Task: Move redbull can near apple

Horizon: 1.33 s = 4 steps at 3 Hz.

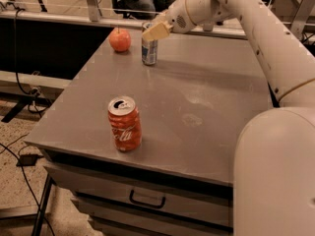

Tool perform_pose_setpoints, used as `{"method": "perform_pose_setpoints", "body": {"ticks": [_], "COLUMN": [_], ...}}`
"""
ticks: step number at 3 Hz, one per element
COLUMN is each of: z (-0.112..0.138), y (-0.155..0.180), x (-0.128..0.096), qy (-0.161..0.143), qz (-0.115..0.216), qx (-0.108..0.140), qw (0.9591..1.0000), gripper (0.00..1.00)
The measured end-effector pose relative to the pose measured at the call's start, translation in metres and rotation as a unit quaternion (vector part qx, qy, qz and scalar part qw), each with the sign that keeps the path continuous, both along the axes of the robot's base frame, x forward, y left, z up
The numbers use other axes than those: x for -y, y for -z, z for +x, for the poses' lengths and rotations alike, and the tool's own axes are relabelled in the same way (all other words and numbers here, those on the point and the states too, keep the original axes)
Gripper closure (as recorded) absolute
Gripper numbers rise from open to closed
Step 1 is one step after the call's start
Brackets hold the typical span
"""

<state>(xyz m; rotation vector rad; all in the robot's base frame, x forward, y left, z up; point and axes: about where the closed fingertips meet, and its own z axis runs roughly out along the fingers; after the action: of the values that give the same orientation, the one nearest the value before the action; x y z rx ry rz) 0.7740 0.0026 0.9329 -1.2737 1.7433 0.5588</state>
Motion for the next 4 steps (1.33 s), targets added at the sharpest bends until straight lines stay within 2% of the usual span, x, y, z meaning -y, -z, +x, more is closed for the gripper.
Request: {"method": "perform_pose_setpoints", "body": {"ticks": [1,2,3,4], "z": [0.019,0.024,0.031,0.032], "y": [-0.007,-0.007,-0.004,0.000], "x": [-0.034,-0.040,-0.042,-0.046], "qy": [-0.016,-0.019,-0.016,-0.018], "qz": [-0.005,-0.003,-0.005,-0.006], "qx": [0.006,0.008,0.011,0.009], "qw": [0.9998,0.9998,0.9998,0.9998], "gripper": [1.00,1.00,0.85,0.53]}}
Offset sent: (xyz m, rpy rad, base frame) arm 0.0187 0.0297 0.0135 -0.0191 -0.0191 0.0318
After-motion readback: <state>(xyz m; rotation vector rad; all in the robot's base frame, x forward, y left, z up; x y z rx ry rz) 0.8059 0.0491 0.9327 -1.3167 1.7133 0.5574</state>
